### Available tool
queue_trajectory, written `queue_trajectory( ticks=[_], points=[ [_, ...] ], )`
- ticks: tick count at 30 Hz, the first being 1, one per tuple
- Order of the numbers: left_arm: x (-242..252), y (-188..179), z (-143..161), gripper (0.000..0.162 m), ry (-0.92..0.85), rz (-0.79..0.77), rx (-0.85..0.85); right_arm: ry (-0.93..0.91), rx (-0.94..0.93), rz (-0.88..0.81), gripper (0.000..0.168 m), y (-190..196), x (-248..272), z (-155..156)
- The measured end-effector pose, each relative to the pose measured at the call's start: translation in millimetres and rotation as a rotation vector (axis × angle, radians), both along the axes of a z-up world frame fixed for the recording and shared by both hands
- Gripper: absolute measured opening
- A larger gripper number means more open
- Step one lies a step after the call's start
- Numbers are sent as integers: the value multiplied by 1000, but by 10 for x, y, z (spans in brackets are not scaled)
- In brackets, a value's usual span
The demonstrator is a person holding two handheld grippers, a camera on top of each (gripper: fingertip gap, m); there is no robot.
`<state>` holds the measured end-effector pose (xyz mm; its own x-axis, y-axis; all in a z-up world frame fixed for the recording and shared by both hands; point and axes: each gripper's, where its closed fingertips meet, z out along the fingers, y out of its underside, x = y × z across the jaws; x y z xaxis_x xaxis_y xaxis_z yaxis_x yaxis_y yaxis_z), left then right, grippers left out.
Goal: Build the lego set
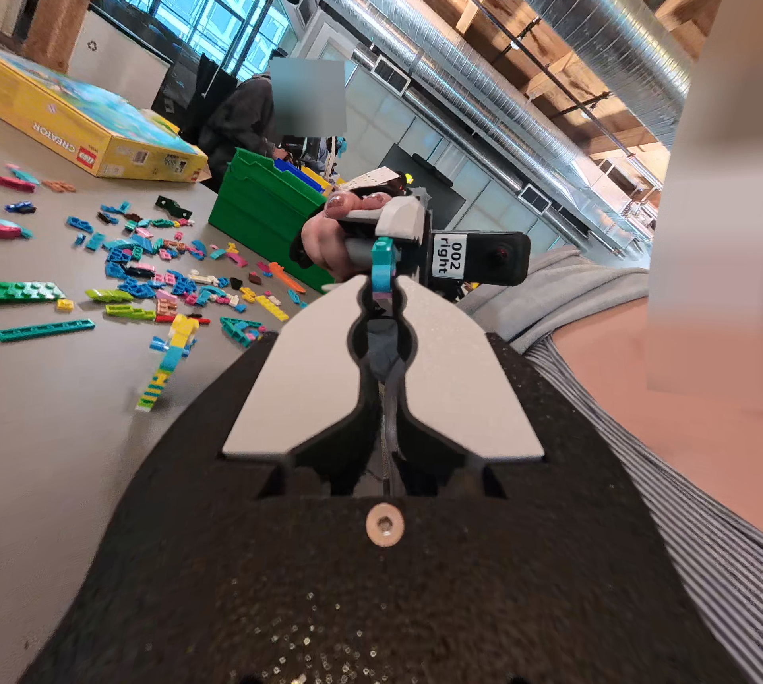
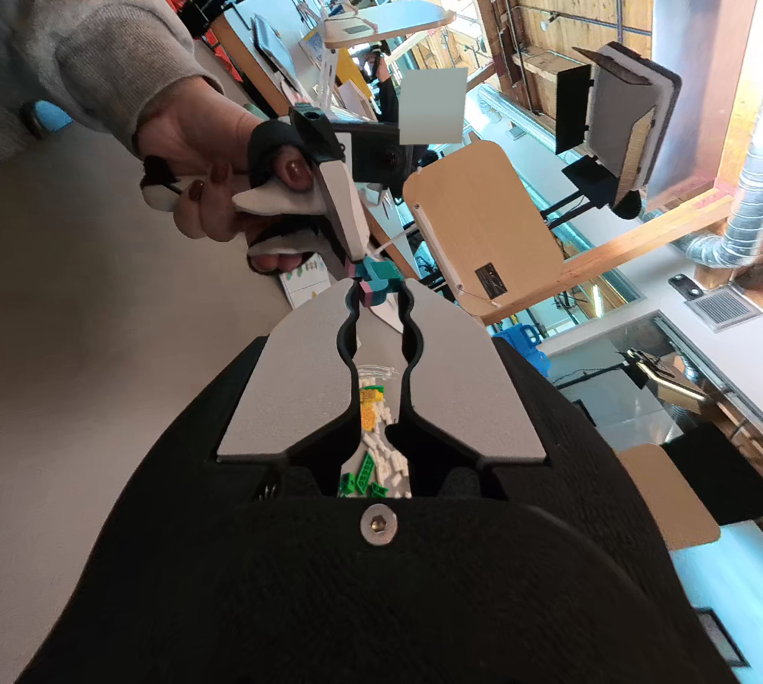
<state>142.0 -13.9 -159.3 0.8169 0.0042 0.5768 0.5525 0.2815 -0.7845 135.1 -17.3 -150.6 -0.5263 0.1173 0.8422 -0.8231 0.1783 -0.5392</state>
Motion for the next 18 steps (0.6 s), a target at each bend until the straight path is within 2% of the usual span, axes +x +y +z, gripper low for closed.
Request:
queue_trajectory(
  ticks=[9, 13, 15, 18],
  points=[
    [6, -136, -288, 7, -75, 105, -96, -92, 156, -89, 20, -126, -68, -346],
    [-5, -238, -500, 7, 40, 221, -247, -131, 195, -95, 29, -92, -100, -460],
    [-11, -306, -555, 7, 135, 284, -292, -175, 145, -79, 28, -59, -91, -427],
    [7, -394, -524, 7, 270, 412, -281, -294, -97, -76, 25, 29, -165, -152]
  ],
)
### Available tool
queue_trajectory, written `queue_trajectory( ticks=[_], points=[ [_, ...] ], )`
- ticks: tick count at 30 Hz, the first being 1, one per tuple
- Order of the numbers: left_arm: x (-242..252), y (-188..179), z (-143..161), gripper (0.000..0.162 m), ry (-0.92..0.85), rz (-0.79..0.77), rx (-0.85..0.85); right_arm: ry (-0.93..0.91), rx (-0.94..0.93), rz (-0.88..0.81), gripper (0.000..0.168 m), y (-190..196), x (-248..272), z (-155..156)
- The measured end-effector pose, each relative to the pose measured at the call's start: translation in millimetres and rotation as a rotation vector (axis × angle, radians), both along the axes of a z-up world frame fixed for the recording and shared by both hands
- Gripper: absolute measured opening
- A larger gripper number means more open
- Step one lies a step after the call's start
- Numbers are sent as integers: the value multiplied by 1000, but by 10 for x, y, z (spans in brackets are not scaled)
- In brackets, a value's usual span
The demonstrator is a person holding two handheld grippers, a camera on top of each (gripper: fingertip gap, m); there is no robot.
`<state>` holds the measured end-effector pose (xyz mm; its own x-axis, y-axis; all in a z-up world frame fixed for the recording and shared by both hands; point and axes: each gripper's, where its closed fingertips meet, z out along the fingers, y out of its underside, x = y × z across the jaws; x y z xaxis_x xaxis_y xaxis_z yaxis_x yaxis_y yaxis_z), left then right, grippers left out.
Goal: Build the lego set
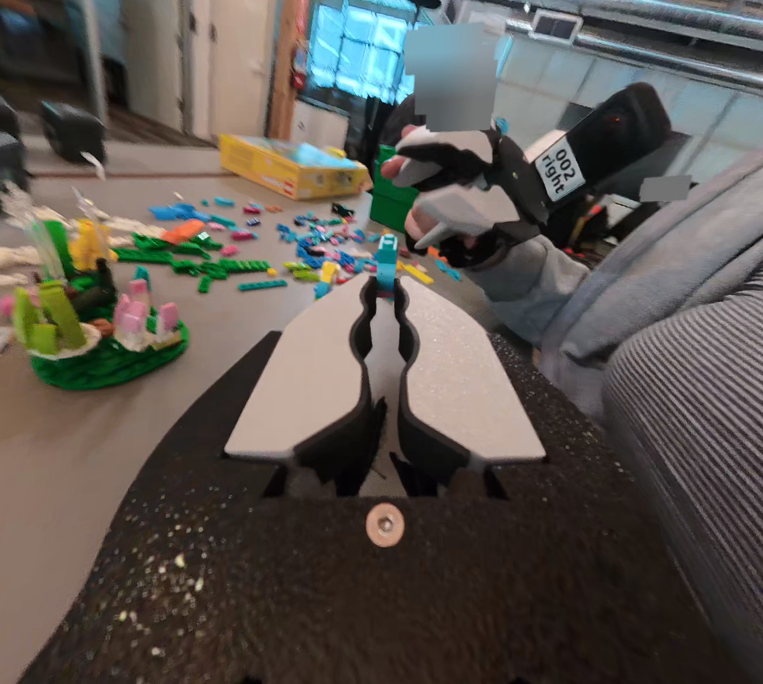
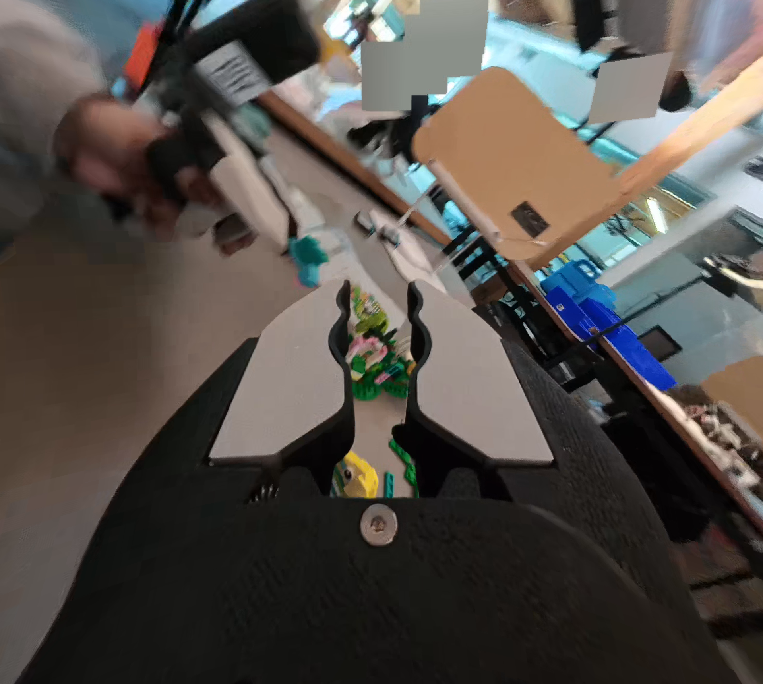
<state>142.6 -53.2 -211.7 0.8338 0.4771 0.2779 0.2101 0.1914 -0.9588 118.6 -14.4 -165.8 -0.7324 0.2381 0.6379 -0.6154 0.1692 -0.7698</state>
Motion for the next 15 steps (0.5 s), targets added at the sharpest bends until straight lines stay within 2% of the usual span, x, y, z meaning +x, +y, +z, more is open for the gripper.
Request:
queue_trajectory(
  ticks=[3, 5, 9, 15],
  points=[
    [52, 8, 18, 7, 146, 110, -72, -71, -299, -112, 21, 261, -222, 297],
    [53, 14, 4, 7, 229, 172, -128, -41, -428, -216, 16, 473, -353, 345],
    [-4, -111, 70, 7, 307, 267, -66, 17, -473, -365, 13, 654, -480, 294],
    [-28, -302, 176, 7, 316, 312, 69, -66, -467, -394, 11, 566, -560, 125]
  ],
)
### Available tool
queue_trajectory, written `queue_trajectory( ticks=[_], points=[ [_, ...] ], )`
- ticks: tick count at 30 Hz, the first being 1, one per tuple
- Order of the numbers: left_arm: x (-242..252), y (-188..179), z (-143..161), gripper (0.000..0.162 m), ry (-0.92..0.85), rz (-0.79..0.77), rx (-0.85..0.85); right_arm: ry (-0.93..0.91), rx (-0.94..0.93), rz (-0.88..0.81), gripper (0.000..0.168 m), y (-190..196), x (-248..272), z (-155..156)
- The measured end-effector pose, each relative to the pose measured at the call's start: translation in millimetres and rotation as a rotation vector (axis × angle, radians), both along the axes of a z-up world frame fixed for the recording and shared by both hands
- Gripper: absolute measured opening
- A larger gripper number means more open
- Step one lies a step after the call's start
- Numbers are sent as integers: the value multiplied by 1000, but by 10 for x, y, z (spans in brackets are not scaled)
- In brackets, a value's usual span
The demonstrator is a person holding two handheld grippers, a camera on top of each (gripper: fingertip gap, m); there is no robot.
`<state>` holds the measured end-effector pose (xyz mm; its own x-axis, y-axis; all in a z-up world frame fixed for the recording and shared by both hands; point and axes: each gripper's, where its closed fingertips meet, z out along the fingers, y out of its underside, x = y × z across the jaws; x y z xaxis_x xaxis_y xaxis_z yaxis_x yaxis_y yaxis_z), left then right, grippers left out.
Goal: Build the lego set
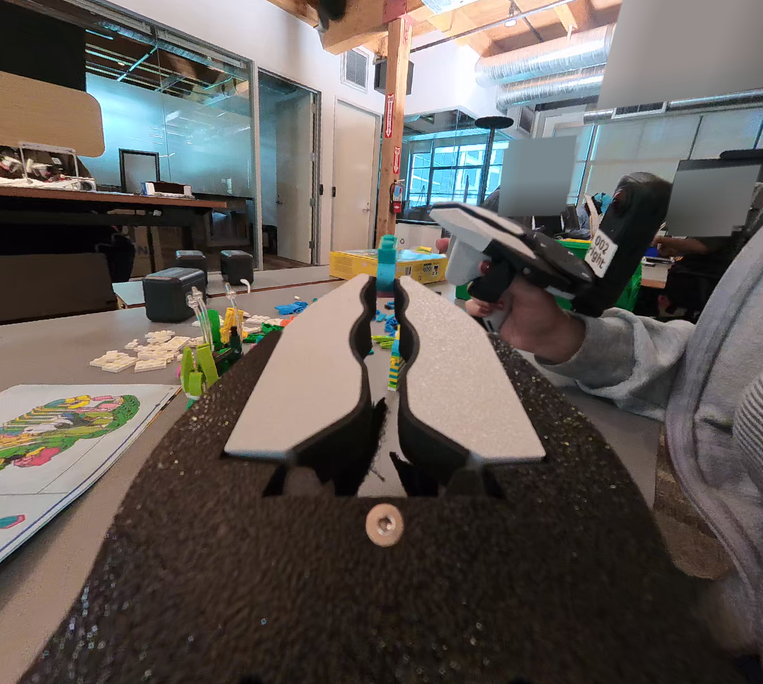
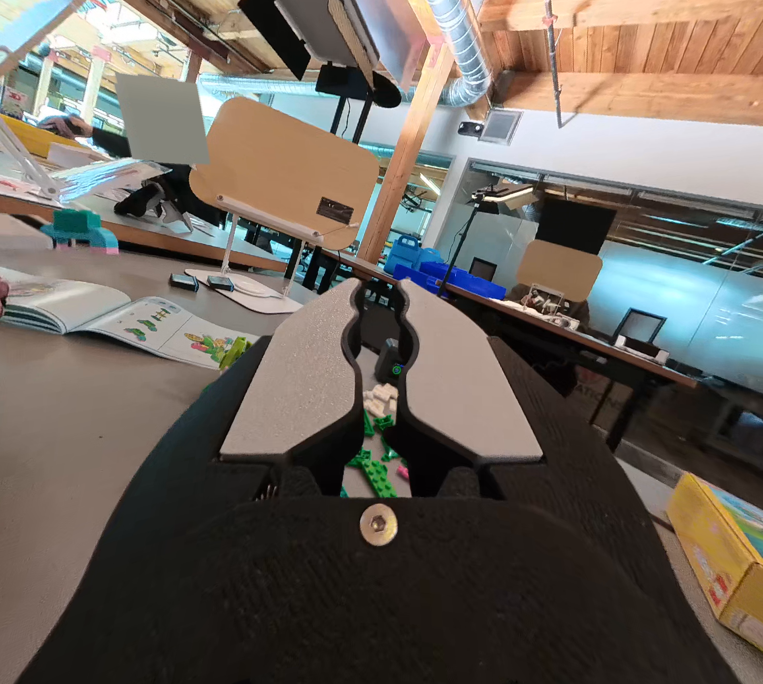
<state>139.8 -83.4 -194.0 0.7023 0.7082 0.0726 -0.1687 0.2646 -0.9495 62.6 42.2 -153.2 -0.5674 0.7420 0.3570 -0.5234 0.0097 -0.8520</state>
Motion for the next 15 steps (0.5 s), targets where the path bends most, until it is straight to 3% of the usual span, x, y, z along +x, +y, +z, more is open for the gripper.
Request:
queue_trajectory(
  ticks=[15],
  points=[
    [6, -35, 30, 8, -3, -41, 59, 183, 282, -62, 8, -281, 115, -273]
  ],
)
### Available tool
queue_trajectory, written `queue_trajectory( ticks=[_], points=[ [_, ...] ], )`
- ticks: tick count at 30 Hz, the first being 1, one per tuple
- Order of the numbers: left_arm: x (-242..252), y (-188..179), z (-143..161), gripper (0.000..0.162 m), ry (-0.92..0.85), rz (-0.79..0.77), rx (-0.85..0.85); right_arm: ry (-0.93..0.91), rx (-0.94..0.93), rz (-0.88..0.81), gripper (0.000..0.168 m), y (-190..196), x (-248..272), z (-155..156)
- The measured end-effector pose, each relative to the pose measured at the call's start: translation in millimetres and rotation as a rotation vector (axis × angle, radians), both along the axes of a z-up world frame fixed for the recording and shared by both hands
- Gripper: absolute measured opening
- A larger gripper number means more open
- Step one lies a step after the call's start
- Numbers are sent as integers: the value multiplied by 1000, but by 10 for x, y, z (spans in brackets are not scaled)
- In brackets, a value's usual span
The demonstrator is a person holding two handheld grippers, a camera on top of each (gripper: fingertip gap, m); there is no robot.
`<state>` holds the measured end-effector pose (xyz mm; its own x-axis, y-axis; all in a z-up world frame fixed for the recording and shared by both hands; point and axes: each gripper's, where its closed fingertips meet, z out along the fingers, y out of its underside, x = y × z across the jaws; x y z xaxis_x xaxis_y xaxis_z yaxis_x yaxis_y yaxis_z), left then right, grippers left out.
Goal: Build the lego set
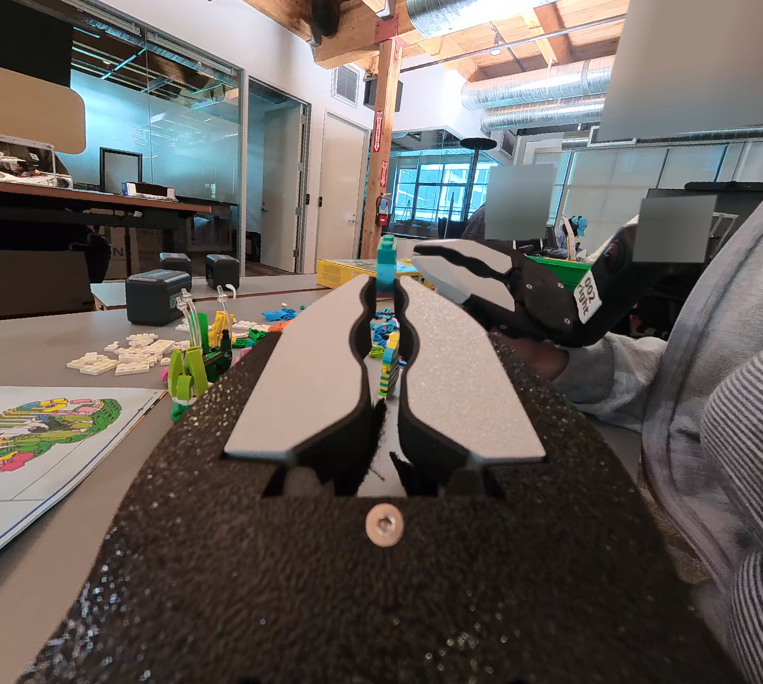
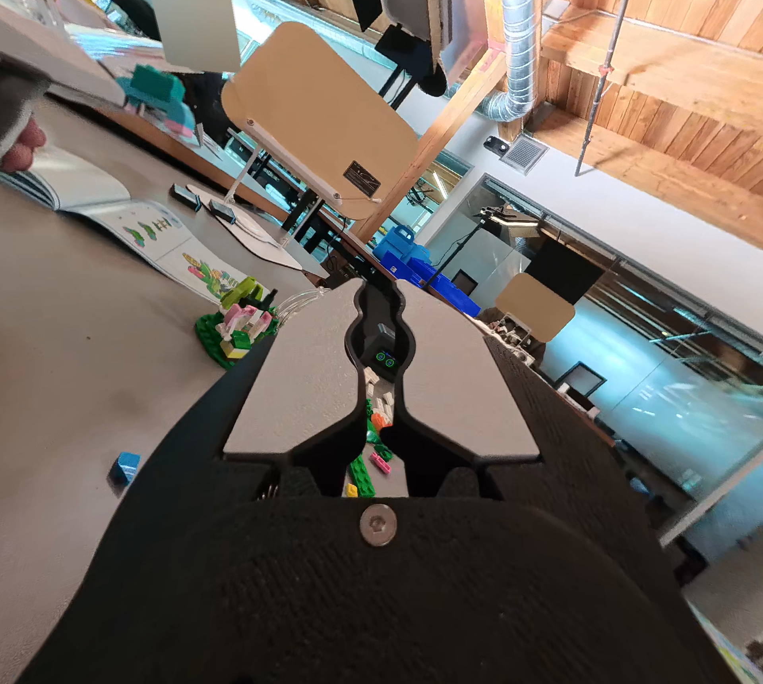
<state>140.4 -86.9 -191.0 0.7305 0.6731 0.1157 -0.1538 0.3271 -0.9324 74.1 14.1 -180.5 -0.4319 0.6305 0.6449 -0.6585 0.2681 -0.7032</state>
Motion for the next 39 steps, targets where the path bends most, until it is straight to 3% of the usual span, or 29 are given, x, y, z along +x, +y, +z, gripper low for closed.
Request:
queue_trajectory(
  ticks=[12, 33, 39],
  points=[
    [-51, -125, 27, 8, -34, -7, 101, -34, -3, -8, 7, 20, -68, -68],
    [-56, -160, 34, 8, -41, -13, 126, 72, 114, -13, 5, -73, 46, -137],
    [-59, -173, 36, 8, -43, -10, 135, 40, 71, -35, 6, 0, -25, -98]
  ],
)
